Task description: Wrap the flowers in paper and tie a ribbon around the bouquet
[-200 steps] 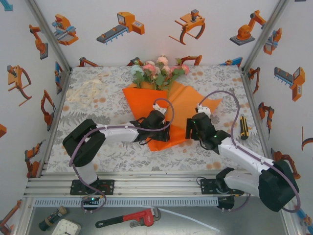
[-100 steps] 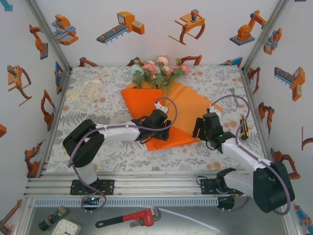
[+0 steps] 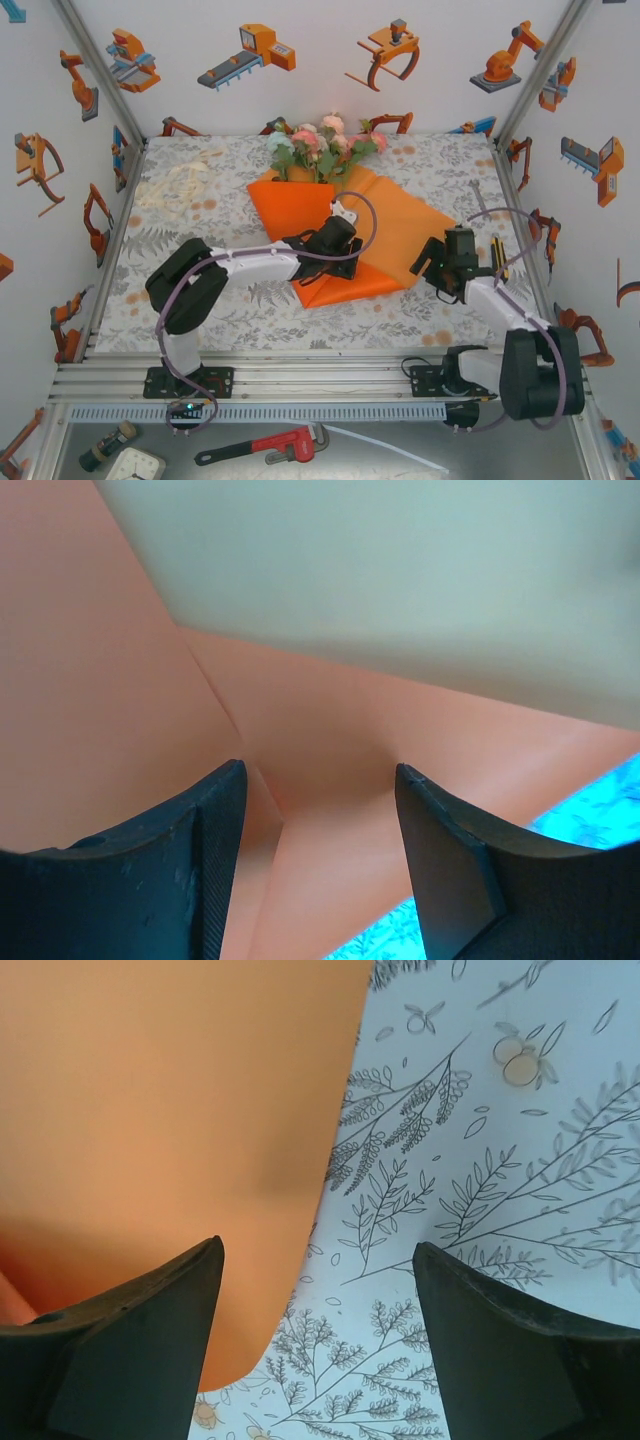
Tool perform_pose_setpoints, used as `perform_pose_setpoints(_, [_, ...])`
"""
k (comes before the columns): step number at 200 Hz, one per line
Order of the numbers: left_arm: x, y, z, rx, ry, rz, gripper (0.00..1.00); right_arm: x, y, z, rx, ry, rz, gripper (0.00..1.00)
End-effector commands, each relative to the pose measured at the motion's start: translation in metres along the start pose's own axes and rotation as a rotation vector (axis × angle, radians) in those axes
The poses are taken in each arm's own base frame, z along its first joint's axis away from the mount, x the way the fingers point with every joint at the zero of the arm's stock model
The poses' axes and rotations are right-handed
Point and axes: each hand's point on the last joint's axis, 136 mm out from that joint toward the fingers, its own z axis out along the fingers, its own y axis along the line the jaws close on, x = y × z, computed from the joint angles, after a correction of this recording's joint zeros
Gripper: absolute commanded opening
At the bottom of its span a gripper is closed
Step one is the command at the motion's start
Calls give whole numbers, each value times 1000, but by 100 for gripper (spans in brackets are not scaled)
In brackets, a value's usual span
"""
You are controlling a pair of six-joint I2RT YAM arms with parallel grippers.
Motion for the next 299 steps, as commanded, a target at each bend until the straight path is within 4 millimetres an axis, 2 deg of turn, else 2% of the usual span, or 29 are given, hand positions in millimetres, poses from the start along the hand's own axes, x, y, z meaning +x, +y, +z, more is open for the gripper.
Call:
perform_pose_setpoints(1, [11, 6, 11, -39, 37, 32, 57, -1, 21, 8, -125, 58, 56, 71])
perform_pose_setpoints(25, [20, 5, 20, -30, 55, 30, 56, -3, 26, 15, -170, 54, 89, 71])
perform_pose_setpoints(59, [27, 7, 22, -34, 67, 26, 55, -12, 44, 18, -269, 43, 131, 72])
perform_pose_setpoints(101, [29, 9, 23, -38, 66, 18, 55, -30, 71, 2, -426, -4, 184, 72])
perform_pose_setpoints(119, [28, 9, 23, -34, 65, 18, 54, -47, 58, -11, -358, -79, 152, 73])
perform_pose_setpoints(127, [28, 8, 22, -31, 61, 17, 55, -57, 53, -15, -357, -110, 164, 79])
perform_pose_setpoints(137, [26, 8, 21, -28, 57, 15, 54, -72, 46, -17, -368, -139, 192, 80])
perform_pose_setpoints(162, [25, 7, 20, -21, 54, 17, 54, -90, 2, -2, -165, -165, 159, 80])
perform_pose_setpoints(171, [26, 6, 21, -18, 54, 17, 54, -99, -7, 1, -124, -178, 136, 80])
perform_pose_setpoints(205, [25, 4, 20, -2, 50, 11, 54, -137, -17, 18, -93, -208, 99, 81])
perform_pose_setpoints(241, [25, 4, 20, -6, 48, 13, 53, -157, -21, 49, -111, -193, 123, 81])
perform_pose_setpoints(272, [23, 5, 19, -4, 44, 11, 53, -155, -11, 75, -203, -116, 182, 77])
perform_pose_setpoints(299, [22, 4, 20, 3, 41, 5, 53, -131, 5, 81, -312, -68, 256, 77])
